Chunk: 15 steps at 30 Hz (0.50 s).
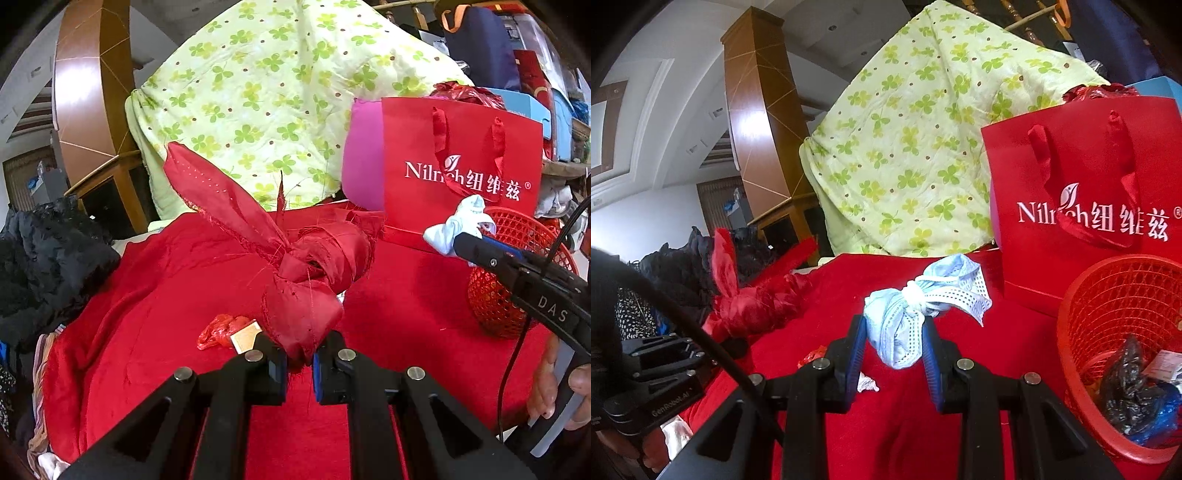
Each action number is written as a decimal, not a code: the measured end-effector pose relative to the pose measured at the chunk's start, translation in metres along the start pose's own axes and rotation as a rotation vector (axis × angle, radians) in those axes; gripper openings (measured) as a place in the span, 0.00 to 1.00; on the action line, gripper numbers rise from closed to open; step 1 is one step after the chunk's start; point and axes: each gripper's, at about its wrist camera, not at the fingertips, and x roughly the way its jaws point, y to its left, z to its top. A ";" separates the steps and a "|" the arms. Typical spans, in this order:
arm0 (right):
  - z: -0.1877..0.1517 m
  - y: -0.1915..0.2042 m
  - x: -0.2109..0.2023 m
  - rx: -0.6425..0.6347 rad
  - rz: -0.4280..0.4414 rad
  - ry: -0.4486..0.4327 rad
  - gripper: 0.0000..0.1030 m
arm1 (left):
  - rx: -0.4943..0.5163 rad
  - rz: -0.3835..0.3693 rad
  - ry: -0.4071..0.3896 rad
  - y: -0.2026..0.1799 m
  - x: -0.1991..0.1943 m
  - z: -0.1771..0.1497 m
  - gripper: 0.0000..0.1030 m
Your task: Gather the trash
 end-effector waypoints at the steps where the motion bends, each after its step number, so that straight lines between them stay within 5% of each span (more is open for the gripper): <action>1: 0.001 -0.002 -0.002 0.003 -0.002 -0.004 0.30 | 0.004 -0.005 0.000 -0.003 0.000 0.001 0.10; 15: 0.010 -0.028 -0.021 0.051 -0.035 -0.058 0.30 | 0.064 -0.044 0.001 -0.037 0.004 0.011 0.10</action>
